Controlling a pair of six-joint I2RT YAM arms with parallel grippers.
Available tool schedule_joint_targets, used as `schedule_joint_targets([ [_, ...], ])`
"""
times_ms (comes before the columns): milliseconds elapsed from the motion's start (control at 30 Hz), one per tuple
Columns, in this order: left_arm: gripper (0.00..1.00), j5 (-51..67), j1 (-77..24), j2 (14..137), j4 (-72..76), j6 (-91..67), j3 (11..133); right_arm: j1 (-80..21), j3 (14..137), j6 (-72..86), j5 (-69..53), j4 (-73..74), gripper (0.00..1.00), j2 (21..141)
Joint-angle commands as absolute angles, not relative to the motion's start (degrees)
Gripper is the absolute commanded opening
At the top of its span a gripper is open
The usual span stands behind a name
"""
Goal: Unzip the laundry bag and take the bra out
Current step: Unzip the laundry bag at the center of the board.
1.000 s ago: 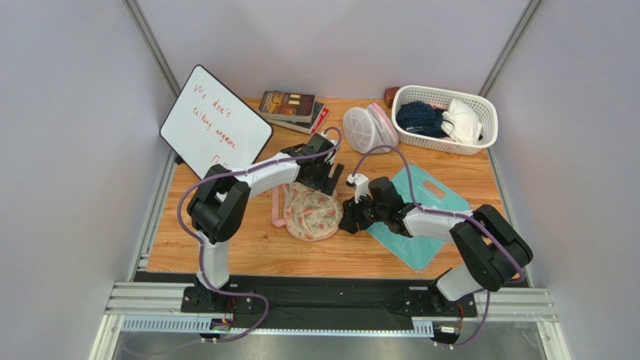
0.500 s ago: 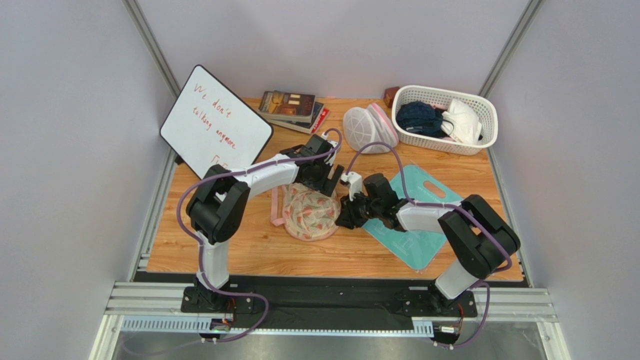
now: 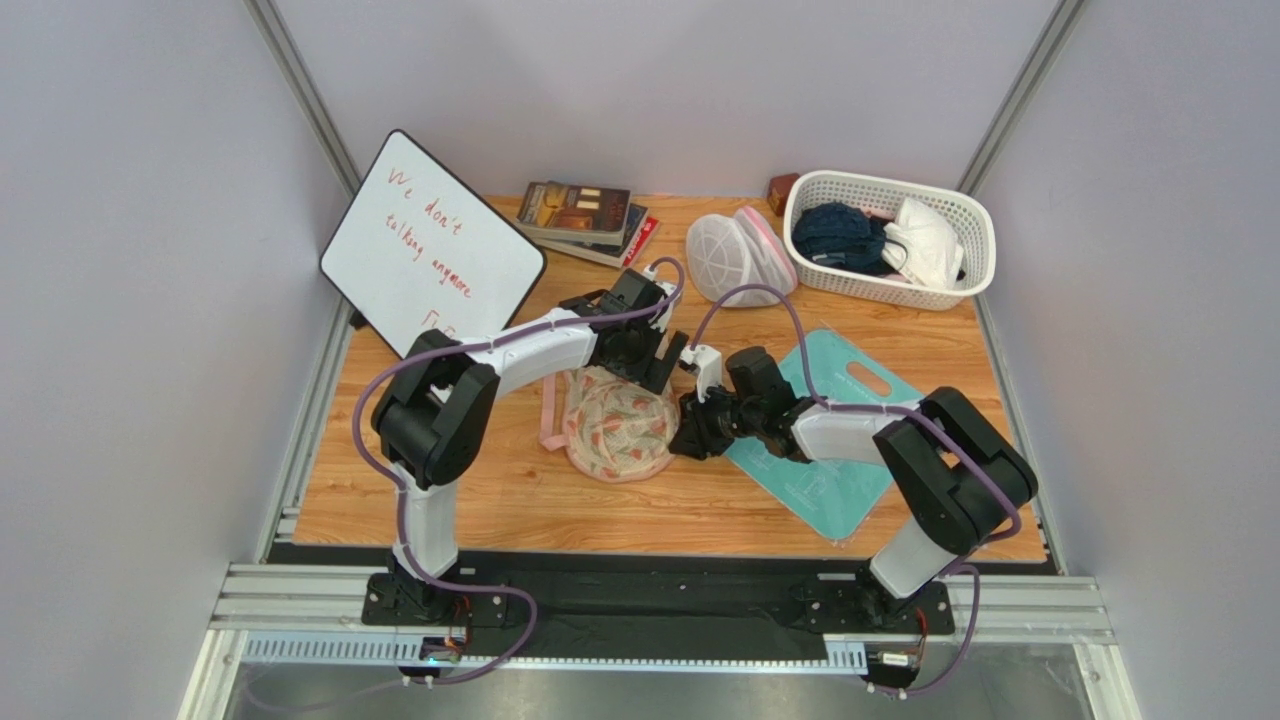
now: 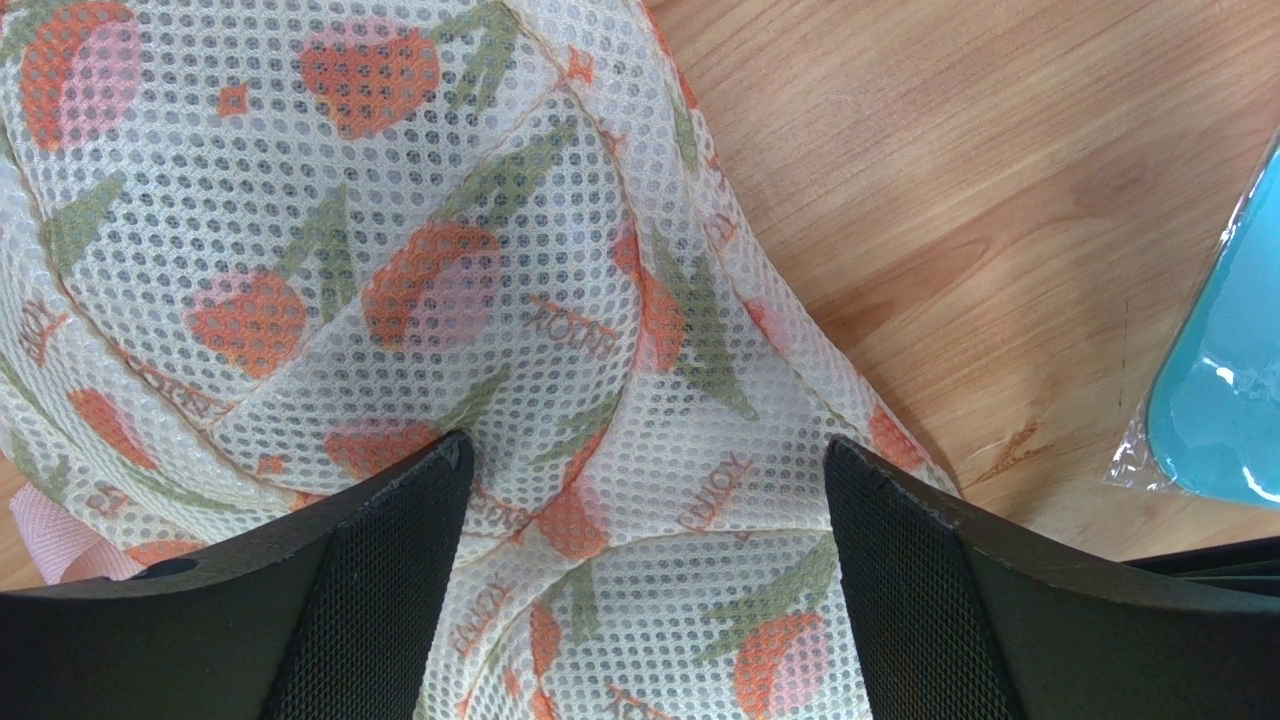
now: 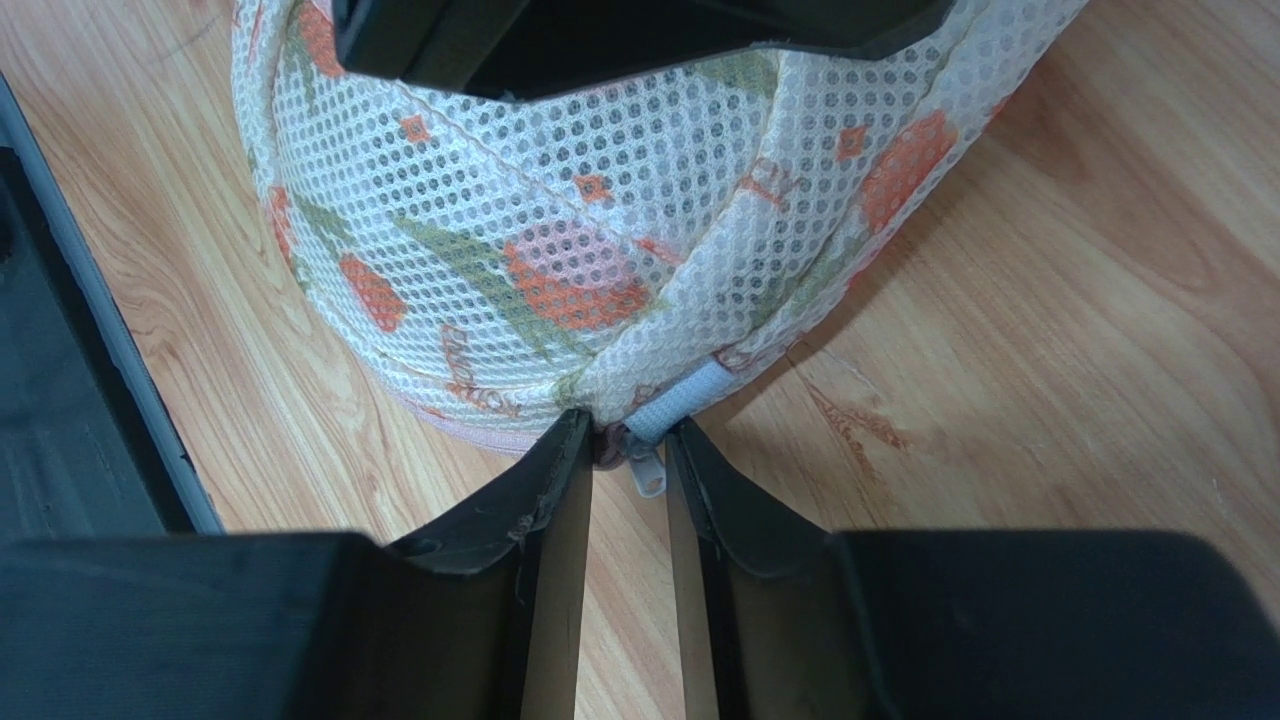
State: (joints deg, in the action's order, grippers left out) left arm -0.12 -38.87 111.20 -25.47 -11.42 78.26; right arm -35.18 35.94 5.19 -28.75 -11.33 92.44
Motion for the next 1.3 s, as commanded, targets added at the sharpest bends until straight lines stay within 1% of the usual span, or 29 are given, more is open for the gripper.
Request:
schedule_joint_targets([
  [0, 0.93, 1.1, -38.6, 109.4, -26.8, -10.4, 76.9, -35.4, 36.3, 5.4, -29.4, -9.8, 0.29, 92.9],
  [133, 0.93, 1.2, -38.5, 109.2, -26.9, -10.4, 76.8, -35.4, 35.6, 5.8, -29.8, -9.9, 0.31, 92.5],
  [400, 0.93, 1.4, -38.5, 109.1, -26.8, -9.8, 76.7, -35.3, 35.0, 6.5, -30.2, -9.1, 0.37, 91.5],
  [533, 0.93, 1.3, -38.5, 108.9, -26.8, -9.8, 76.5, -35.4, 34.8, 6.7, -30.1, -8.8, 0.38, 91.1],
  [767, 0.93, 1.8, -38.4, 108.5, -26.7, -9.0, 76.1, -35.4, 33.3, 6.9, -28.5, -7.5, 0.42, 88.2],
  [1133, 0.93, 3.0, -38.4, 107.5, -26.1, -8.4, 75.5, -35.4, 36.0, 5.2, -26.8, -8.5, 0.42, 91.6],
  [1200, 0.93, 3.1, -38.3, 107.5, -26.1, -8.4, 75.4, -35.5, 36.4, 4.4, -26.3, -8.6, 0.41, 91.4],
  [1267, 0.93, 3.2, -38.4, 107.7, -26.0, -8.5, 75.5, -35.4, 37.2, 4.0, -26.0, -7.4, 0.38, 91.3],
])
